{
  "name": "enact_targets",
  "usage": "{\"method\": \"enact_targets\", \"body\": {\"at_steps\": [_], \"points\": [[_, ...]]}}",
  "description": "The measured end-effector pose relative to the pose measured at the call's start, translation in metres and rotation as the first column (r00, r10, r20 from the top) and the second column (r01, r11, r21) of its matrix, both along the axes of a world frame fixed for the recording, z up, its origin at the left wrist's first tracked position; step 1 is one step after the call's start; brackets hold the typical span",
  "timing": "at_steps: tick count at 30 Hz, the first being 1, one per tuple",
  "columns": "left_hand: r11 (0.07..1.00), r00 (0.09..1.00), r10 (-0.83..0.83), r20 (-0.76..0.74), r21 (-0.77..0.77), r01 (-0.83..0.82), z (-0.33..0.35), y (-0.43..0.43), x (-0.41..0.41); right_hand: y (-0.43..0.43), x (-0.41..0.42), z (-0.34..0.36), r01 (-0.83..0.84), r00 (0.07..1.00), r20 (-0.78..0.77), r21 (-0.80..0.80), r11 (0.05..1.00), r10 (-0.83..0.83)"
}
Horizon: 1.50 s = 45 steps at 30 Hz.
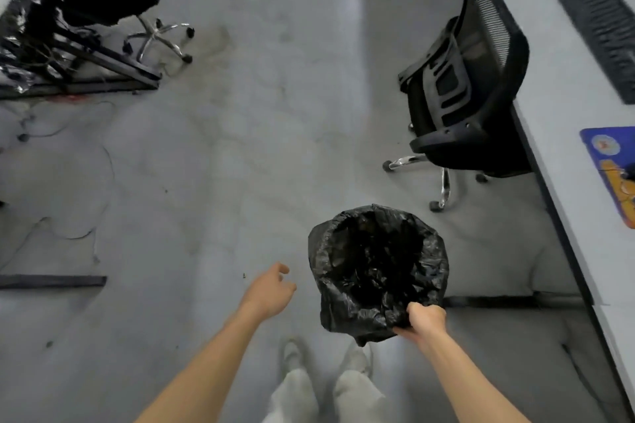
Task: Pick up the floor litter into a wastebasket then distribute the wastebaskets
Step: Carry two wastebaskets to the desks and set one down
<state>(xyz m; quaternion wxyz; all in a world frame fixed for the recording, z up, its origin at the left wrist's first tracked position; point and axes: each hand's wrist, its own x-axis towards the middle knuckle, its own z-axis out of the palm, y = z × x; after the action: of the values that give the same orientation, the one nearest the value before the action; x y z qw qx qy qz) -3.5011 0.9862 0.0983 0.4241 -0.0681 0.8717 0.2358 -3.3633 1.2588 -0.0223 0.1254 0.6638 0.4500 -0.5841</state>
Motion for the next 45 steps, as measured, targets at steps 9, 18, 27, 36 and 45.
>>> {"method": "enact_targets", "body": {"at_steps": [9, 18, 27, 36, 45], "points": [[0.874, 0.885, -0.456, 0.094, -0.14, 0.465, -0.23, 0.068, -0.074, 0.029, -0.058, -0.218, 0.043, 0.995, 0.09, -0.012, 0.999, -0.042], [0.607, 0.605, -0.792, -0.075, -0.198, 0.77, -0.394, 0.084, -0.065, 0.012, -0.058, -0.315, 0.082, 0.987, 0.132, 0.064, 0.995, -0.089], [0.609, 0.635, -0.768, 0.086, -0.209, 0.765, -0.341, 0.104, -0.067, 0.02, -0.04, -0.263, -0.336, 0.911, 0.272, 0.051, 0.941, 0.31], [0.624, 0.619, -0.78, -0.092, -0.178, 0.761, -0.109, 0.156, -0.092, 0.043, -0.051, 0.011, -0.775, 0.622, 0.214, 0.307, 0.553, 0.753], [0.242, 0.17, -0.87, -0.463, -0.101, 0.965, 0.128, 0.215, 0.0, -0.004, 0.077, 0.281, -0.401, 0.892, 0.138, 0.679, 0.615, 0.429]]}}
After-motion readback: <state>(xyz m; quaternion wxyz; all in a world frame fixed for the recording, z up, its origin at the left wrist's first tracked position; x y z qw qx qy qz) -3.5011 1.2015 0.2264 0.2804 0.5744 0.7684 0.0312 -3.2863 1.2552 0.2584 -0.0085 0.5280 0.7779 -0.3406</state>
